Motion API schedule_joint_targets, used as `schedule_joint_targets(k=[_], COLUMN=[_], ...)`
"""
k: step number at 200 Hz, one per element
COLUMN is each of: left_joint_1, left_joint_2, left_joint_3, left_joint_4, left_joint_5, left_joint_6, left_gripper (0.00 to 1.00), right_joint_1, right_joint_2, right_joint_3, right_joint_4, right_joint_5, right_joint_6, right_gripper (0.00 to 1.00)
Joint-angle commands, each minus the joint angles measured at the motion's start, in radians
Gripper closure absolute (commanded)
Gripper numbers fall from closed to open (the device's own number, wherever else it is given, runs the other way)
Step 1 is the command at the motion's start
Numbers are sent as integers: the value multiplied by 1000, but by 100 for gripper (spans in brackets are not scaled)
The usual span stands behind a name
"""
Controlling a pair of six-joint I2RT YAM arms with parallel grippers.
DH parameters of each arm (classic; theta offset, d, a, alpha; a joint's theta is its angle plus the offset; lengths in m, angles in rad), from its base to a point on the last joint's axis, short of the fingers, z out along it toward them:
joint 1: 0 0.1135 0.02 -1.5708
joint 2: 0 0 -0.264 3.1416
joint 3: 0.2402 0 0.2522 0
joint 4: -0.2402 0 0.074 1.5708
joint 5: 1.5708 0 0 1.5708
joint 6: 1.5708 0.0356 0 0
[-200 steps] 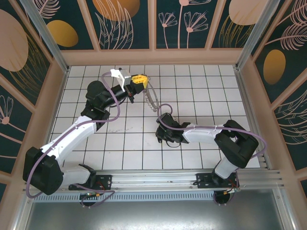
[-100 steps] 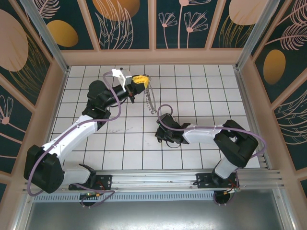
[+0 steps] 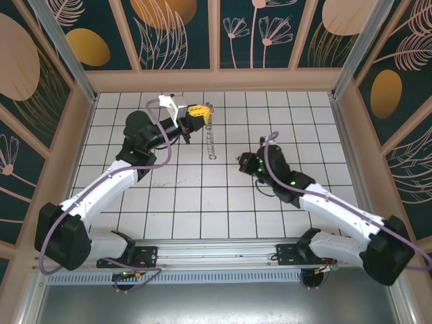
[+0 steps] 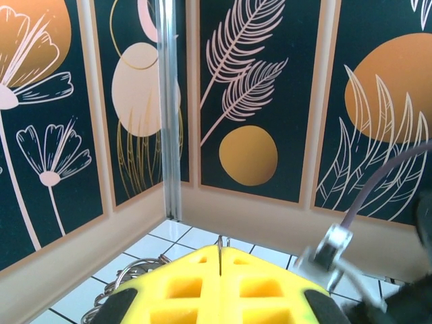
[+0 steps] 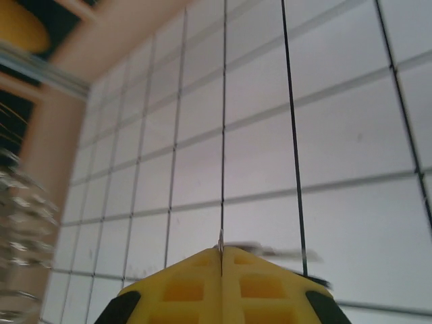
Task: Put the keys on the keyring
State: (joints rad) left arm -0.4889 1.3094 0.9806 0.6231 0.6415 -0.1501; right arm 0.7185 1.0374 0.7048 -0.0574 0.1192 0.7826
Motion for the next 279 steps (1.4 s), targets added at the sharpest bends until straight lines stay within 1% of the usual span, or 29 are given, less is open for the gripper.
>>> schedule_joint_targets(k=[1, 17, 47, 49, 71, 100, 126, 170, 201, 205, 228, 279], left_joint_1=[9, 9, 9, 9, 9, 9, 9, 9, 9, 9, 7, -8], left_joint_2=[2, 9, 27, 30, 53, 80, 95, 107, 114, 118, 132, 157], left_joint_3=[51, 59, 74, 76, 97, 119, 135, 148, 148, 150, 165, 194], left_joint_4=[1, -11, -14, -15, -17, -12, -13, -31, -22, -21, -27, -35], left_joint_5=[-9, -9, -3, -2, 15, 31, 48, 73, 91, 92, 110, 151], left_joint_6=[24, 25, 15, 15, 5, -4, -11, -8, -17, -19, -33, -36], left_gripper=[100, 100, 100, 100, 100, 100, 100, 100, 100, 100, 100, 100], right_joint_1=[-58, -87, -112, -115, -133, -140, -141, -157, -165, -195, -220, -235], right_joint_2=[-74, -113, -150, -152, -149, -131, -129, -134, -137, -135, -135, -102], right_joint_3=[-25, -21, -9, -9, 4, 32, 26, 19, 43, 46, 58, 110], right_joint_4=[38, 56, 108, 113, 169, 213, 299, 403, 421, 422, 447, 476], right_joint_5=[-20, -49, -99, -123, -193, -245, -309, -449, -540, -552, -604, -641], right_joint_6=[-130, -173, -274, -279, -315, -348, -393, -453, -466, -467, -462, -460], right_gripper=[100, 100, 100, 100, 100, 100, 100, 100, 100, 100, 100, 100])
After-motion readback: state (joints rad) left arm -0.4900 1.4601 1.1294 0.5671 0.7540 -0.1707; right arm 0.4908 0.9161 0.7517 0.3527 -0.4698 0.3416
